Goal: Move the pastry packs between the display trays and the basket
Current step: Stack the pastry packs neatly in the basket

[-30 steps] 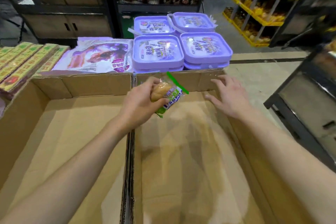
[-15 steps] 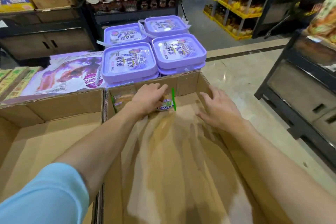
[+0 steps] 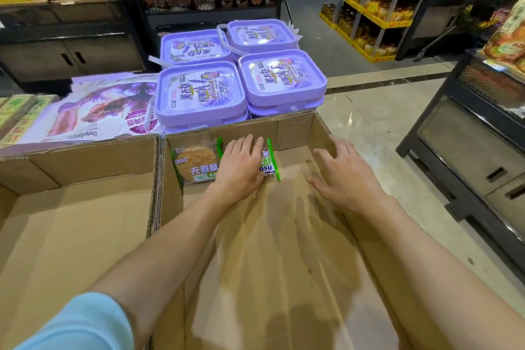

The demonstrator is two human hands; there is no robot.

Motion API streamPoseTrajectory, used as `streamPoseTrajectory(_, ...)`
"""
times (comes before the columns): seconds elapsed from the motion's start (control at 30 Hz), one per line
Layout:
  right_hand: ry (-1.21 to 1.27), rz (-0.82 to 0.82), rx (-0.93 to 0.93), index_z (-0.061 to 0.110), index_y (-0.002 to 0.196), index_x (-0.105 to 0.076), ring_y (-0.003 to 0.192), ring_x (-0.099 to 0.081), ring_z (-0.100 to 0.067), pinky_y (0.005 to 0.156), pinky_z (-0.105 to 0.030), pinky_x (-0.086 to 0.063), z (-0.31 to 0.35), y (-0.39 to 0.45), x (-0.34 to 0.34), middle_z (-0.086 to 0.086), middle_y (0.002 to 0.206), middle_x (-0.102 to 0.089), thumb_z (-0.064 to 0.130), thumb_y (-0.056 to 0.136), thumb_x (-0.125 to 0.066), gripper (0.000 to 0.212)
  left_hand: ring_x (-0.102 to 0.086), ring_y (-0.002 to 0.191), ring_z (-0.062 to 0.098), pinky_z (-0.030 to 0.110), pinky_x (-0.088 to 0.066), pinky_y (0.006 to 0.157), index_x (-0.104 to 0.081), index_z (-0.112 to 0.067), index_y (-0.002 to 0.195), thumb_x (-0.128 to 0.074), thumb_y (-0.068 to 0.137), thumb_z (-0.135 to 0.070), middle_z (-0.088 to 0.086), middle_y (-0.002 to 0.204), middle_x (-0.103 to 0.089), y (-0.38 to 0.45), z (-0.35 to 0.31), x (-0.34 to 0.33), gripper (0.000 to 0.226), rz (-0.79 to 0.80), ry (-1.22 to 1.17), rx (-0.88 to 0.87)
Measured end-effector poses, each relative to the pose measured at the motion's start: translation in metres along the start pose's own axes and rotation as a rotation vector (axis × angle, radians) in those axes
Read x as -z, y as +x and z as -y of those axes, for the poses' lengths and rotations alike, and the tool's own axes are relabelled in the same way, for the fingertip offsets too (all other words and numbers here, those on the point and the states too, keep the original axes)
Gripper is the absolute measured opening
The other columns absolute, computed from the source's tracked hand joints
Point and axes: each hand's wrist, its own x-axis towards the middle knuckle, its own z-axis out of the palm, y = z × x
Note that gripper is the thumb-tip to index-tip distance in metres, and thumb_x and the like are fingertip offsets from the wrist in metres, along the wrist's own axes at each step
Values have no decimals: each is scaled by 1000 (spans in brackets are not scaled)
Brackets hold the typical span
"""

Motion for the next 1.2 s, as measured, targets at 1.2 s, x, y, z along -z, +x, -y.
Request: streamPoseTrajectory(1.2,136,-63,-6,21,141,-49,149,-21,-28,108,-39,-41,-8,4,-6,-16,161,-24,47,95,-58,54,-55,106,36,50,-38,108,-55,-6,116,-91,54,-39,14,110,-57,11,-4,6,79,-122,46,68)
